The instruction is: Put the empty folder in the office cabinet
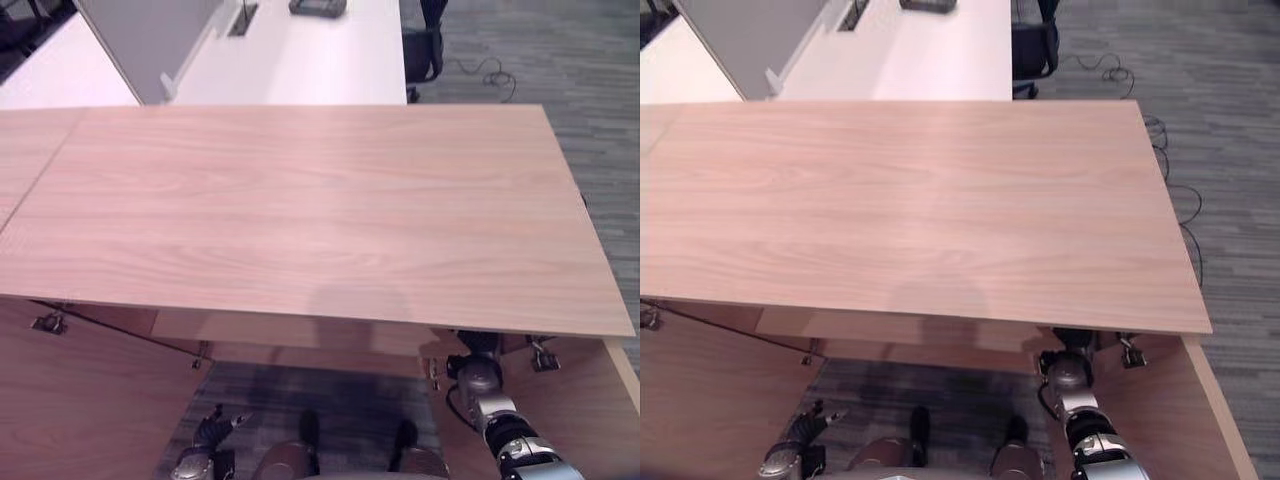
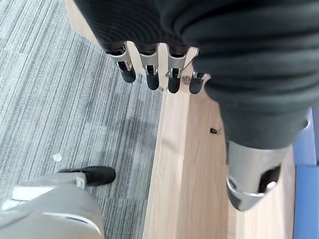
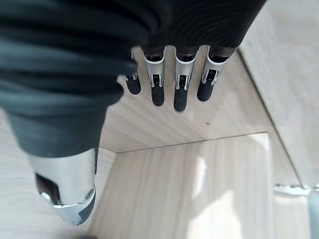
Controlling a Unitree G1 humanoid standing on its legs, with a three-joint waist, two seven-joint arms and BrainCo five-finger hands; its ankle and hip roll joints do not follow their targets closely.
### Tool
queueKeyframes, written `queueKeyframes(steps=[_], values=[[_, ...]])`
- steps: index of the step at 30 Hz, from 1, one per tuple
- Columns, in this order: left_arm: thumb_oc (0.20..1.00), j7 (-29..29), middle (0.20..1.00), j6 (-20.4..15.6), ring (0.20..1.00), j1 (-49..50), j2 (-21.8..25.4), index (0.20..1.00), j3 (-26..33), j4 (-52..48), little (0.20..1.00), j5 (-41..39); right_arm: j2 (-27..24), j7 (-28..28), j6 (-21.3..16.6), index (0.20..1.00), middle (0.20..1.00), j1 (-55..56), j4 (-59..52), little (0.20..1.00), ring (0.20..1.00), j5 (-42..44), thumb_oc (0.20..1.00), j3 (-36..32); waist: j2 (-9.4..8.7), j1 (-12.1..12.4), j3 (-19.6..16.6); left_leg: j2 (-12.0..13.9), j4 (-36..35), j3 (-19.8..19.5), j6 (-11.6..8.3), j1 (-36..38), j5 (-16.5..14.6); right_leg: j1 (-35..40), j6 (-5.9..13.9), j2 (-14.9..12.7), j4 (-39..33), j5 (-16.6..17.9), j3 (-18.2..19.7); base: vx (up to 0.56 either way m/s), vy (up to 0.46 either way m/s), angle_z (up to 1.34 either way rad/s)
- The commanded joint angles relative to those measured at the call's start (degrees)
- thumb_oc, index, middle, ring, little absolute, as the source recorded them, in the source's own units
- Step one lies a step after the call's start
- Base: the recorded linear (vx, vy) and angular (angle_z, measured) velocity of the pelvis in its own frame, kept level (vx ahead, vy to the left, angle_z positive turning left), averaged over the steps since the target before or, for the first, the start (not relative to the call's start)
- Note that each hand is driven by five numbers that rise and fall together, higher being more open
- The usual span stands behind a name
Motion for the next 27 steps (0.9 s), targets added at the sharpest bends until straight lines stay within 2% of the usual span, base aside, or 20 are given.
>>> queueKeyframes(steps=[1,4,5,7,11,16,21,22,23,25,26,27], values=[[1.000,0.07,1.000,-0.76,1.000,-1.25,-1.75,1.000,1.77,4.02,1.000,3.97,-2.65,0.79,0.68,1.000,1.000,0.93,6.84,1.000,1.000,1.30,1.000,-2.76,0.34,-0.38,0.12,0.96,-0.78,1.48,-0.54,-0.72,0.36,1.27,1.06,0.24,-5.26,2.32,-1.58,0.07,-0.036,0.00],[1.000,-0.15,1.000,-0.77,1.000,-1.62,-2.39,1.000,1.92,6.61,1.000,4.60,-1.92,2.73,1.16,1.000,1.000,0.88,10.86,1.000,1.000,1.88,1.000,-1.80,0.28,-0.31,-0.68,1.25,-2.01,1.66,-0.85,0.74,0.84,2.58,1.04,0.98,-6.38,2.24,-1.76,0.03,-0.043,0.04],[1.000,-0.36,1.000,-0.68,1.000,-2.77,-2.81,1.000,2.12,9.89,1.000,5.82,-1.22,5.83,2.07,1.000,1.000,0.58,15.13,1.000,1.000,2.13,1.000,-0.40,0.07,-0.10,-1.46,1.55,-3.02,1.72,-1.29,1.64,1.48,3.38,1.02,1.93,-7.26,2.32,-1.95,0.01,-0.039,-0.06],[1.000,-0.54,1.000,-0.76,1.000,-3.89,-3.17,1.000,2.50,13.46,1.000,6.87,-0.75,7.88,2.62,1.000,1.000,0.29,18.38,1.000,1.000,1.08,1.000,1.33,-0.15,0.17,-2.24,1.91,-3.91,1.69,-1.67,2.21,2.15,4.10,0.97,2.68,-8.15,2.30,-2.16,0.00,-0.071,-0.06],[1.000,-0.60,1.000,-0.77,1.000,-5.28,-3.63,1.000,3.13,17.35,1.000,7.85,-0.13,10.26,3.01,1.000,1.000,0.57,20.95,1.000,1.000,-0.15,1.000,3.22,-0.33,0.41,-3.15,2.68,-5.02,1.44,-2.30,3.13,3.14,5.41,0.55,3.95,-9.42,2.08,-2.50,0.01,-0.069,-0.01],[1.000,-2.58,1.000,-0.21,1.000,-7.28,-3.94,1.000,4.53,22.97,1.000,10.02,1.08,17.74,4.46,1.000,1.000,2.15,26.45,1.000,1.000,-0.14,1.000,6.02,-1.24,1.38,-4.48,4.89,-6.12,0.65,-3.81,4.31,4.72,7.90,-0.13,6.91,-11.58,0.92,-3.55,0.03,-0.095,0.05],[1.000,-4.02,1.000,0.26,1.000,-8.00,-3.72,1.000,4.85,24.28,1.000,10.54,0.69,21.17,5.79,1.000,1.000,2.33,29.13,1.000,1.000,-1.18,1.000,6.95,-2.17,2.27,-4.16,6.04,-4.66,-0.44,-4.57,3.00,5.54,8.23,-0.35,7.40,-11.58,0.22,-4.57,-0.05,-0.068,0.16],[1.000,-4.34,1.000,0.36,1.000,-8.53,-3.70,1.000,4.84,24.52,1.000,10.31,0.55,21.66,5.95,1.000,1.000,1.98,29.45,1.000,1.000,-1.12,1.000,7.11,-2.68,2.31,-3.79,6.06,-2.49,-0.55,-4.44,2.09,4.66,7.81,-0.44,7.22,-11.58,0.52,-4.73,-0.19,-0.072,0.19],[1.000,-4.93,1.000,0.52,1.000,-9.09,-3.58,1.000,5.31,25.05,1.000,10.53,0.46,22.69,6.38,1.000,1.000,1.89,30.08,1.000,1.000,-1.28,1.000,7.00,-3.70,2.35,-3.14,5.67,2.21,-0.38,-3.85,1.56,1.19,7.56,-0.65,6.92,-11.58,0.95,-4.95,-0.19,-0.052,0.17],[1.000,-5.49,1.000,0.43,1.000,-9.72,-3.87,1.000,5.71,25.64,1.000,10.80,0.06,24.32,6.69,1.000,1.000,2.03,30.39,1.000,1.000,-0.58,1.000,6.46,-4.95,2.24,-2.44,3.81,7.47,-1.02,-3.05,1.74,-3.27,7.16,-0.83,6.13,-11.58,1.63,-4.70,-0.15,-0.011,0.29],[1.000,-5.49,1.000,0.43,1.000,-9.76,-3.85,1.000,5.72,25.66,1.000,10.80,0.08,24.33,6.69,1.000,1.000,2.00,30.39,1.000,1.000,-0.58,1.000,6.44,-5.07,2.11,-2.59,3.65,7.46,-1.12,-2.97,1.43,-3.08,6.91,-0.80,5.98,-11.58,1.72,-4.81,-0.15,0.042,0.24],[1.000,-6.20,1.000,0.63,1.000,-10.08,-4.11,1.000,6.09,25.93,1.000,10.72,-0.36,25.77,7.09,1.000,1.000,2.34,30.95,1.000,1.000,-0.85,1.000,6.12,-5.71,1.78,-2.16,2.05,11.19,-2.43,-2.33,2.10,-6.14,6.43,-0.79,5.63,-11.58,2.35,-4.36,-0.13,0.076,0.04]])
